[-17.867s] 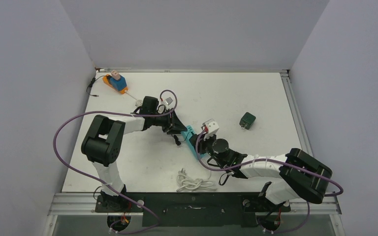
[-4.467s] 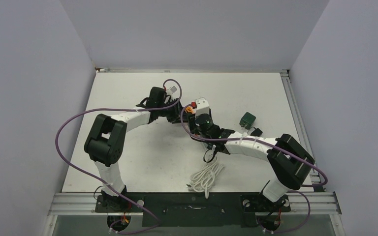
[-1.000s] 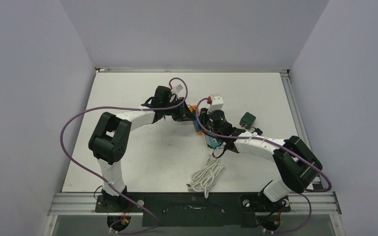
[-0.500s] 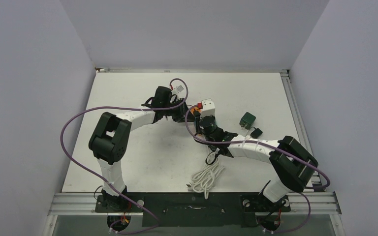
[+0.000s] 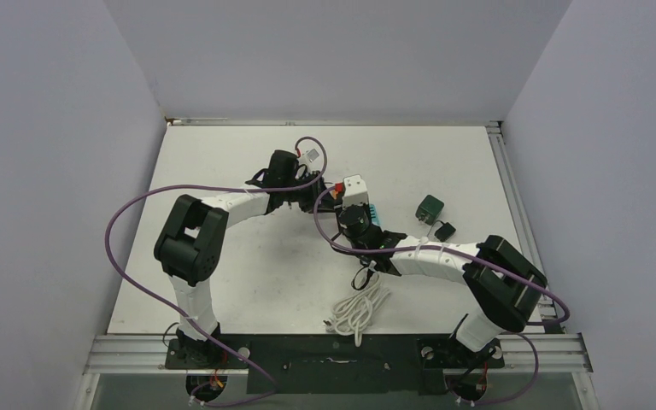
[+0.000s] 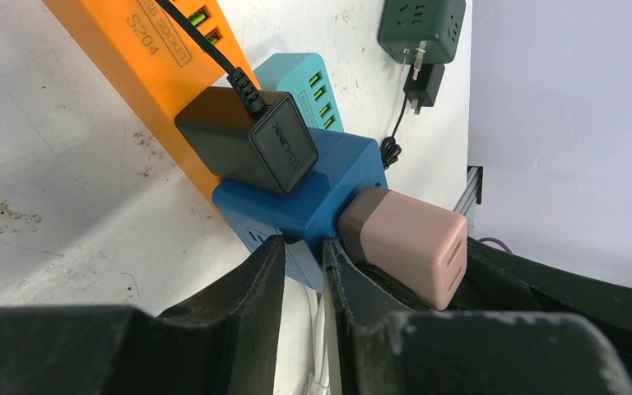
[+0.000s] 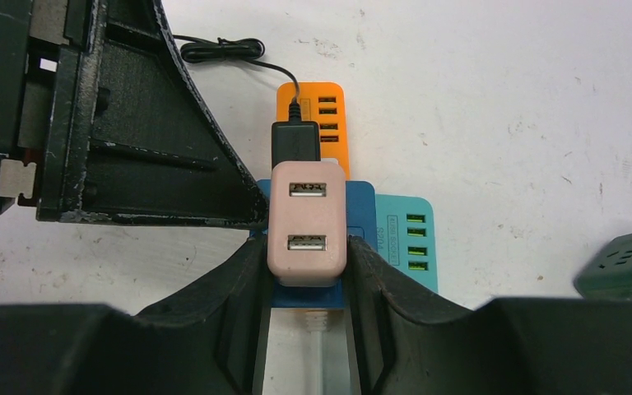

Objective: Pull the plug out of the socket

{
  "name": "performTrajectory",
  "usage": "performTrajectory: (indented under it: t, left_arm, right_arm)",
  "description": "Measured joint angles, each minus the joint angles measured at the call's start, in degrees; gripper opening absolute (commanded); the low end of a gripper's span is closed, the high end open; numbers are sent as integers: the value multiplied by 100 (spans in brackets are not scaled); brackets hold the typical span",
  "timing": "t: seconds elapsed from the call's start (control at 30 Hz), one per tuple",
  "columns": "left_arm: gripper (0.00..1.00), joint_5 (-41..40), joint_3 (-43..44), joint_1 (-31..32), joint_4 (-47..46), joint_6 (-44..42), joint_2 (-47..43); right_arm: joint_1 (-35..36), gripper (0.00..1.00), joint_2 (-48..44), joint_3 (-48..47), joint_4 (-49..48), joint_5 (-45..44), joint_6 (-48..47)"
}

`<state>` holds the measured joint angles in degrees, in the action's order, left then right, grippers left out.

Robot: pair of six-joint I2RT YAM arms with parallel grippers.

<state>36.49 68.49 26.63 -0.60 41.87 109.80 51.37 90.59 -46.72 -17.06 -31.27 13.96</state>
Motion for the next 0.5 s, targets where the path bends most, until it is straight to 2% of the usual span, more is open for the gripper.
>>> performTrajectory:
  t: [0.23, 0.5]
  left_arm:
    - [19, -11, 7, 0, -17, -2, 15]
    - [18, -83, 68, 55, -116, 0, 63]
  right_arm:
    - [-245, 5, -48, 11, 4, 337, 221]
    - [-933, 5, -345, 267, -90, 1589, 802]
